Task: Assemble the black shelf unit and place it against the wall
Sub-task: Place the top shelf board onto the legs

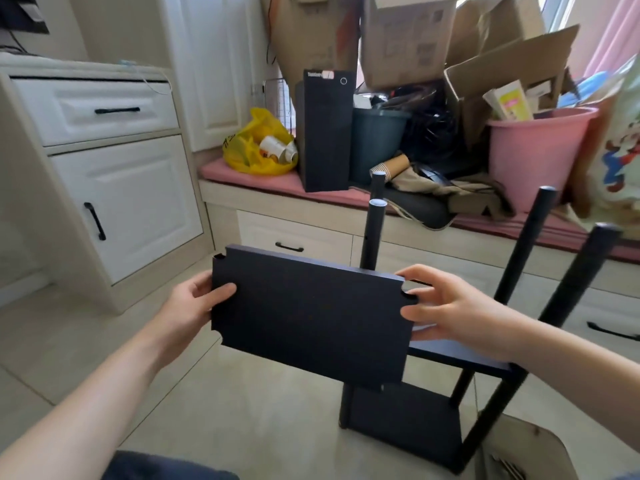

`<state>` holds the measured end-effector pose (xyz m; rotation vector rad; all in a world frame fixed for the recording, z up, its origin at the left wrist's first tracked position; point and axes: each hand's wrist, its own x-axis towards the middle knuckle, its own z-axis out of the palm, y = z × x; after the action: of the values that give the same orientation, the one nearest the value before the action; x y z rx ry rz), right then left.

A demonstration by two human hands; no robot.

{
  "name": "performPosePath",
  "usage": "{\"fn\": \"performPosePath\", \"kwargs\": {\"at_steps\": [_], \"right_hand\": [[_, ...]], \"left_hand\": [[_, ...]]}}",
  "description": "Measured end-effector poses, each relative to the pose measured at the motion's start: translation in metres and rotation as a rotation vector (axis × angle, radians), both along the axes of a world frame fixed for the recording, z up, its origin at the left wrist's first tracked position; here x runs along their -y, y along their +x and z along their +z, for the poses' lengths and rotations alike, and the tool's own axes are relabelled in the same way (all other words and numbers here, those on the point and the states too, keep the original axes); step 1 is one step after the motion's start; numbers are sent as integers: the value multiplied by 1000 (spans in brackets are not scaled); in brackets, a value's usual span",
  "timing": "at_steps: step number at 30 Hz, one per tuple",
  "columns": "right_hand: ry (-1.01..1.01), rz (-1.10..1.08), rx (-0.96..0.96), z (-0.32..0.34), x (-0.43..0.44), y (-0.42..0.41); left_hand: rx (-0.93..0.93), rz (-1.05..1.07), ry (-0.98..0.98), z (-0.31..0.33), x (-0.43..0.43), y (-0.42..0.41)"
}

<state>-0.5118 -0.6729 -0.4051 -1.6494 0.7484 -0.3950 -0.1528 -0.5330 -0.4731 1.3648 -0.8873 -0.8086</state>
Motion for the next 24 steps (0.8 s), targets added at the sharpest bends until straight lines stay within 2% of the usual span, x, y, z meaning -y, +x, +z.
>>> {"fn": "performPosePath", "kwargs": {"at_steps": [4,8,12,17,24], "right_hand": [[14,-111,68,0,2,-28],[47,-346,191,-2,4,-45],[21,-373,207,-5,-1,-58],[-70,-430,293,5,-8,-79],[-176,-523,425,57,7,-111]], "left_hand": [[-70,-14,-19,5,-1,-12],[-171,-25,-61,8,2,-29],[-296,-28,-121,23,7,-50],[-278,-74,-161,71,24,-75],[-179,-167,-211,138,55,-112]]}}
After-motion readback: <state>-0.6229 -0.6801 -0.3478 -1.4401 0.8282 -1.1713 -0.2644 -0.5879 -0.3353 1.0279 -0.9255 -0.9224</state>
